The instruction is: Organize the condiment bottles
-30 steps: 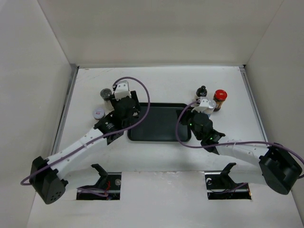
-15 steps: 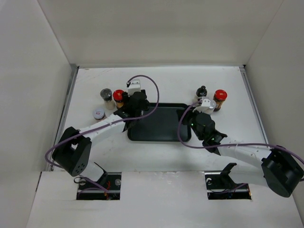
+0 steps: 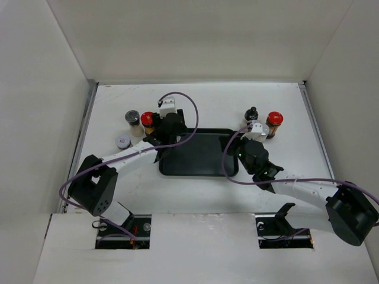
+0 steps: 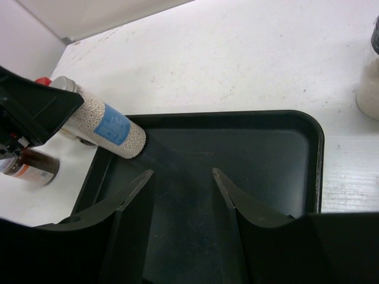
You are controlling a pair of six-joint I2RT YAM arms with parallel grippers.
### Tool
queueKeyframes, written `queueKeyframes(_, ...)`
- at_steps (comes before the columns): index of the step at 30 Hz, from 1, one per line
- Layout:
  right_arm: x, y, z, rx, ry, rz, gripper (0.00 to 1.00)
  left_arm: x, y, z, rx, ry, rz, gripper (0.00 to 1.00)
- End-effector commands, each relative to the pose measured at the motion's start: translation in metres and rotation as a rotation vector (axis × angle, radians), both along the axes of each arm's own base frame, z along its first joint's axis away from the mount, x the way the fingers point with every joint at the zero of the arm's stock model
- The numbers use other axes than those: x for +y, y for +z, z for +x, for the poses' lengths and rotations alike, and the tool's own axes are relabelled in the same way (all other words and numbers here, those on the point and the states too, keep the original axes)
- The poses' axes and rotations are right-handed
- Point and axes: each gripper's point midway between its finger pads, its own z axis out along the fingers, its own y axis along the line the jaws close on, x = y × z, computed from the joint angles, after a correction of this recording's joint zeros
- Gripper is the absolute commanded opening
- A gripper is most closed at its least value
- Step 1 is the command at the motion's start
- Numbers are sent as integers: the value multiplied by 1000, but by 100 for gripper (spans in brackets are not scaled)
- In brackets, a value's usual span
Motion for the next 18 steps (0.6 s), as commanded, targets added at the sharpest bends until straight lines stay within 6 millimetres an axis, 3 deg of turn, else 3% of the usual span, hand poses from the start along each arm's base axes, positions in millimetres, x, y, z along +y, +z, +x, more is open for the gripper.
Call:
queueKeyframes(1,0,15,2,-46,1,50,50,-8,37,14,-109,10,-73,69)
queueKeyframes(4,0,18,1,-56,2,52,52,-6,45,9,-125,10,-83,84)
queueKeyframes(7,-1,14,3,-46,-4,49,52,-2,65,2,-156,4,-102,90)
queueKeyframes(13,0,14,3,-47,-1,50,52,22,101,-14,-219,39,-142,91)
queueKeyframes(18,1,15,3,-51,2,46,53,61,100,-20,-179,149,-131,89)
